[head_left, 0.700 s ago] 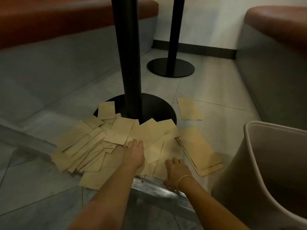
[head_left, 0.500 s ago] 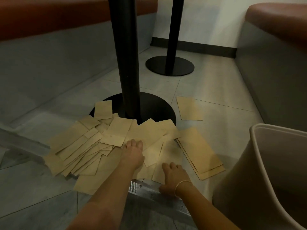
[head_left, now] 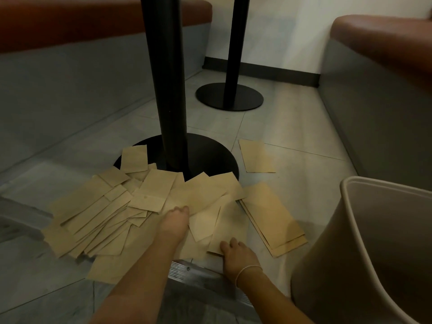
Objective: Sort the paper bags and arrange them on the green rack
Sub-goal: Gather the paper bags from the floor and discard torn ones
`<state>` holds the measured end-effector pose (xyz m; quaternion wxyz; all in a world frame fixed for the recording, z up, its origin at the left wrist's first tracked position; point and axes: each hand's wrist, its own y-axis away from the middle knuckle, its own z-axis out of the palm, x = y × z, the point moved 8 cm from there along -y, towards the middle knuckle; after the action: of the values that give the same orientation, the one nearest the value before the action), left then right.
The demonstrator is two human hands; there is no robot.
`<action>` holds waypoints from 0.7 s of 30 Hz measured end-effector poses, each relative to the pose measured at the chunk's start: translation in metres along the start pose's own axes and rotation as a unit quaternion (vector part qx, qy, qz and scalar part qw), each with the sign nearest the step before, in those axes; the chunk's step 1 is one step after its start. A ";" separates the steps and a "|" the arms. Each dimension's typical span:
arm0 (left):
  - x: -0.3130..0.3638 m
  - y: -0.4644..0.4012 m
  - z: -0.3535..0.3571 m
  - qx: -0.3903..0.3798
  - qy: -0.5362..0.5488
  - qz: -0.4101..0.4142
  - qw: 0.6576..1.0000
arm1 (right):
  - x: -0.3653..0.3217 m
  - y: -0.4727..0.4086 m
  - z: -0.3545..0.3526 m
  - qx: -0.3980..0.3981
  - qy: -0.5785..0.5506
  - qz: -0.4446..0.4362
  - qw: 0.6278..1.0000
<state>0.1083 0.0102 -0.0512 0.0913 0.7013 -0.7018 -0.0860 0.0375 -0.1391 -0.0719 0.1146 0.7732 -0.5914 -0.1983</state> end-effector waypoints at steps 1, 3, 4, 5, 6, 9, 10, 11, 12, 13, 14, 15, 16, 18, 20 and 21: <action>-0.003 -0.001 -0.002 -0.004 0.030 -0.008 1.000 | 0.001 0.002 0.000 -0.007 -0.012 0.002 1.000; -0.010 0.004 -0.009 0.002 0.092 -0.025 0.995 | 0.003 0.006 0.000 -0.021 -0.039 0.012 0.999; -0.011 0.007 -0.014 0.014 0.121 -0.030 0.992 | 0.004 0.010 -0.001 -0.026 -0.046 0.019 0.998; -0.011 0.013 -0.022 0.034 0.145 -0.033 0.988 | 0.004 0.014 -0.001 -0.027 -0.050 0.026 0.998; -0.009 0.016 -0.027 0.055 0.161 -0.032 0.985 | 0.004 0.019 -0.002 -0.025 -0.055 0.036 0.998; -0.009 0.027 -0.045 0.107 0.197 -0.063 0.973 | 0.000 0.035 -0.018 0.017 -0.062 0.055 0.996; -0.009 0.030 -0.054 0.131 0.215 -0.071 0.965 | -0.004 0.041 -0.029 0.035 -0.060 0.055 0.996; -0.007 0.034 -0.064 0.148 0.231 -0.079 0.958 | -0.007 0.047 -0.040 0.054 -0.059 0.053 0.995; -0.004 0.039 -0.077 0.183 0.244 -0.079 0.949 | -0.010 0.053 -0.053 0.068 -0.061 0.051 0.995; -0.002 0.047 -0.091 0.215 0.258 -0.083 0.938 | -0.014 0.059 -0.066 0.083 -0.061 0.049 0.994; 0.001 0.053 -0.103 0.245 0.276 -0.081 0.926 | -0.019 0.065 -0.081 0.100 -0.060 0.047 0.992; 0.004 0.060 -0.114 0.265 0.297 -0.079 0.914 | -0.023 0.072 -0.096 0.123 -0.059 0.041 0.990; 0.006 0.067 -0.124 0.283 0.319 -0.079 0.901 | -0.028 0.079 -0.111 0.147 -0.058 0.035 0.987; 0.013 0.080 -0.148 0.309 0.357 -0.073 0.879 | -0.036 0.095 -0.141 0.192 -0.049 0.024 0.980; 0.021 0.095 -0.177 0.336 0.388 -0.056 0.856 | -0.041 0.113 -0.171 0.231 -0.047 0.025 0.971; 0.024 0.103 -0.192 0.349 0.408 -0.046 0.842 | -0.041 0.122 -0.188 0.253 -0.051 0.026 0.966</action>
<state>0.0567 -0.0126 0.1605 0.1146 0.6903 -0.5514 0.4542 0.0055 -0.1439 0.1539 -0.1098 0.7505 -0.6471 -0.0780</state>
